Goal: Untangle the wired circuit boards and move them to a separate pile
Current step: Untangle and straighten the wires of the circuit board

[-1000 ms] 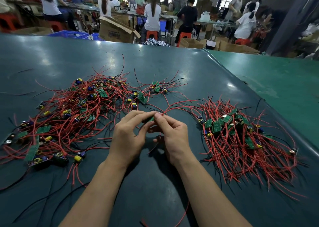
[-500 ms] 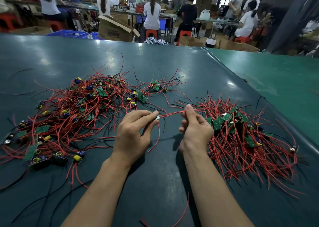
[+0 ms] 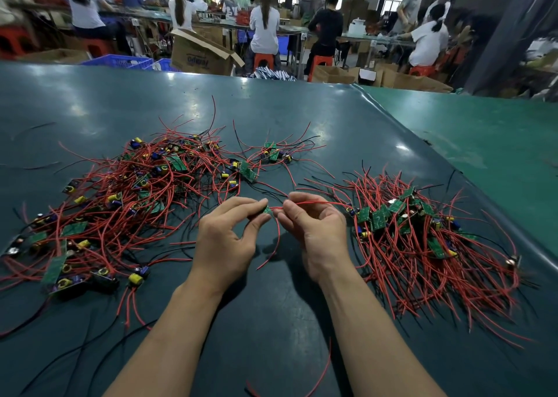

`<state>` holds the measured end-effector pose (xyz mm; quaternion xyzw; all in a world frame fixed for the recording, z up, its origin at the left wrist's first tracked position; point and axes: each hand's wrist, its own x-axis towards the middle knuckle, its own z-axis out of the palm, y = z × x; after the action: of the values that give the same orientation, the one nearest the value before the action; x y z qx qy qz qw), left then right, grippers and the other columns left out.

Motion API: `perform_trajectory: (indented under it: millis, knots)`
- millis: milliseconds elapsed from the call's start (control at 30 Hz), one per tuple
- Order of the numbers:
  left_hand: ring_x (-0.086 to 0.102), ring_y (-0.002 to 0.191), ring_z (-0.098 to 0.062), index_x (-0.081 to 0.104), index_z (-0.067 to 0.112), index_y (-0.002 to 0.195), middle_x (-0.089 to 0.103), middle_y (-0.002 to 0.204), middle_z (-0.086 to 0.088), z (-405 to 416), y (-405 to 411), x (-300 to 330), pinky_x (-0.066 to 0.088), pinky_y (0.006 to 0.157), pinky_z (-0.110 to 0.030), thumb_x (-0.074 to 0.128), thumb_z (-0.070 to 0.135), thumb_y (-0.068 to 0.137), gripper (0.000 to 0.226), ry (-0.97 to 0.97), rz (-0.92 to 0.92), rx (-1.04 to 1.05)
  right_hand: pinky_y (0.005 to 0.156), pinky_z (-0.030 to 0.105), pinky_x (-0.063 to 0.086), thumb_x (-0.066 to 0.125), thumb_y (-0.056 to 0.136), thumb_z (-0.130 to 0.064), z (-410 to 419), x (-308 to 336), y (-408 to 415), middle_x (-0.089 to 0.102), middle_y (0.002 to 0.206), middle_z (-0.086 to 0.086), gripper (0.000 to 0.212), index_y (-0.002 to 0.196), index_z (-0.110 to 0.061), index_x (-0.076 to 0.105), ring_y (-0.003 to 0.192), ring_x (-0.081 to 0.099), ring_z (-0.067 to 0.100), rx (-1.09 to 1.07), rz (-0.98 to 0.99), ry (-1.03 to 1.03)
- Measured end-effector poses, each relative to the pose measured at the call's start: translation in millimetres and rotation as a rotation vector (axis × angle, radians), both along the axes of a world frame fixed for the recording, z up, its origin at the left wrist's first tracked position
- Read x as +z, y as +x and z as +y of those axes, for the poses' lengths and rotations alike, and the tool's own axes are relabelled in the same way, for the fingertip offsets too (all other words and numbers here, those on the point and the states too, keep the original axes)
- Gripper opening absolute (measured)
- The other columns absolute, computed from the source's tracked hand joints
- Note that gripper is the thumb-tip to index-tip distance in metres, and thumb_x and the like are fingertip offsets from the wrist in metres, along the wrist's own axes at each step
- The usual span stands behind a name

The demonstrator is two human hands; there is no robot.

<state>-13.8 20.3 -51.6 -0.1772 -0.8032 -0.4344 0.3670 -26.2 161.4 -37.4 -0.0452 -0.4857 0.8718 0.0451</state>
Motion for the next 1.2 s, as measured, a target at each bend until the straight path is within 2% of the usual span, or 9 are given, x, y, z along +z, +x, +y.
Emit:
perform_trajectory:
  millis: [233, 333, 467, 600, 700, 1000, 1200]
  knots:
    - [0.066, 0.087, -0.008, 0.076, 0.005, 0.101, 0.072, 0.095, 0.0, 1.2, -1.8, -3.6, 0.05, 0.084, -0.016, 0.078, 0.003, 0.079, 0.022, -0.029, -0.046, -0.025, 0.047, 0.018, 0.052, 0.074, 0.081, 0.001, 0.9, 1.5, -0.4, 0.07, 0.063, 0.008, 0.009, 0.084, 0.002, 0.065, 0.052, 0.066, 0.015, -0.133, -0.136, -0.039]
    - [0.065, 0.087, -0.005, 0.076, 0.005, 0.102, 0.072, 0.095, 0.0, 1.7, -1.4, -3.5, 0.049, 0.084, -0.014, 0.078, 0.004, 0.079, 0.022, -0.021, -0.056, -0.032, 0.046, 0.019, 0.051, 0.074, 0.082, 0.0, -2.1, 2.8, 1.4, 0.071, 0.064, 0.01, 0.01, 0.082, -0.001, 0.064, 0.051, 0.067, 0.016, -0.163, -0.106, -0.041]
    - [0.066, 0.086, -0.006, 0.076, 0.004, 0.101, 0.072, 0.094, -0.001, 5.4, 0.5, -4.4, 0.052, 0.083, -0.02, 0.079, 0.006, 0.079, 0.023, -0.05, -0.078, -0.121, 0.048, 0.02, 0.053, 0.07, 0.085, 0.002, -3.2, 4.9, 1.8, 0.072, 0.068, 0.011, 0.009, 0.081, -0.005, 0.064, 0.052, 0.068, 0.019, -0.239, 0.012, -0.072]
    - [0.065, 0.088, -0.005, 0.076, 0.004, 0.102, 0.072, 0.096, -0.001, 4.3, 0.4, -3.5, 0.051, 0.084, -0.018, 0.078, 0.005, 0.079, 0.023, -0.011, -0.083, -0.054, 0.054, 0.022, 0.056, 0.062, 0.09, 0.005, -3.7, 6.1, 3.4, 0.075, 0.08, 0.012, 0.008, 0.095, 0.0, 0.062, 0.063, 0.072, 0.023, -0.168, 0.076, -0.036]
    - [0.065, 0.088, -0.006, 0.075, 0.004, 0.103, 0.072, 0.097, -0.001, 4.0, 1.7, -2.6, 0.051, 0.084, -0.017, 0.078, 0.005, 0.08, 0.024, -0.019, -0.082, -0.056, 0.05, 0.023, 0.054, 0.063, 0.091, 0.001, -2.5, 7.8, 4.7, 0.075, 0.083, 0.012, 0.008, 0.099, 0.0, 0.062, 0.059, 0.071, 0.023, -0.161, 0.06, 0.007]
    - [0.065, 0.088, -0.007, 0.075, 0.004, 0.103, 0.071, 0.096, -0.001, 5.0, 1.4, -2.0, 0.05, 0.084, -0.015, 0.077, 0.003, 0.079, 0.024, -0.009, -0.077, -0.045, 0.041, 0.025, 0.051, 0.066, 0.092, -0.008, -3.3, 7.1, 7.6, 0.075, 0.075, 0.008, 0.01, 0.091, -0.005, 0.056, 0.062, 0.073, 0.029, -0.202, -0.053, 0.11]
    - [0.067, 0.089, -0.013, 0.075, 0.003, 0.105, 0.072, 0.097, -0.004, 4.6, 2.0, 0.1, 0.052, 0.086, -0.021, 0.077, 0.001, 0.079, 0.026, -0.002, -0.04, 0.011, 0.04, 0.021, 0.049, 0.06, 0.097, -0.022, -2.6, 6.8, 5.3, 0.072, 0.069, 0.01, 0.022, 0.084, -0.005, 0.059, 0.054, 0.07, 0.02, -0.196, -0.068, 0.009]
